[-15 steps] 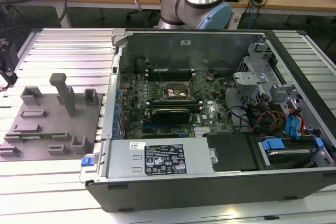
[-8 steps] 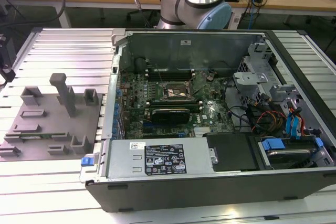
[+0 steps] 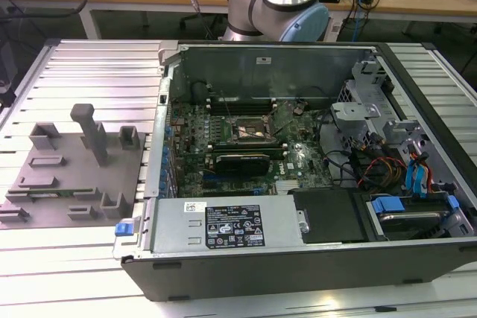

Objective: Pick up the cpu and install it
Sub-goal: 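Pick up the cpu and move it towards the insertion slot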

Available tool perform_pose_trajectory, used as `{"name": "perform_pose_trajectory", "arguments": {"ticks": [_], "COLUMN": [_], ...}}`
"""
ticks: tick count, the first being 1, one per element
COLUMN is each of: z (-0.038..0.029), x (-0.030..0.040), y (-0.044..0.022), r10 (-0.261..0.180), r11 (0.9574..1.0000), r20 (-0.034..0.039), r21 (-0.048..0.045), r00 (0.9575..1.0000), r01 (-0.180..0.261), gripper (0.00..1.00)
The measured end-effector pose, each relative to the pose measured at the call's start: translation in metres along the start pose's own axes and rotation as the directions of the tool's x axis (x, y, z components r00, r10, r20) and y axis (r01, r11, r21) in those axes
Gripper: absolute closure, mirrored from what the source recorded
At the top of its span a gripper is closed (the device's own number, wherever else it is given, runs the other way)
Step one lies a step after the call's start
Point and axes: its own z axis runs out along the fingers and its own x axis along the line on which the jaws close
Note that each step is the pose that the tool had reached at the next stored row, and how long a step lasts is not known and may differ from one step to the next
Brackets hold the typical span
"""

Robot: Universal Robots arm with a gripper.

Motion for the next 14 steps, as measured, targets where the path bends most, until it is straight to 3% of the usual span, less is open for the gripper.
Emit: {"name": "perform_pose_trajectory", "arguments": {"ticks": [14], "z": [-0.0381], "x": [-0.0005], "y": [0.0021], "r10": [0.0], "r11": [1.0], "r20": [0.0033], "r21": [0.0], "r00": [1.0], "r01": [0.0], "gripper": [0.45]}}
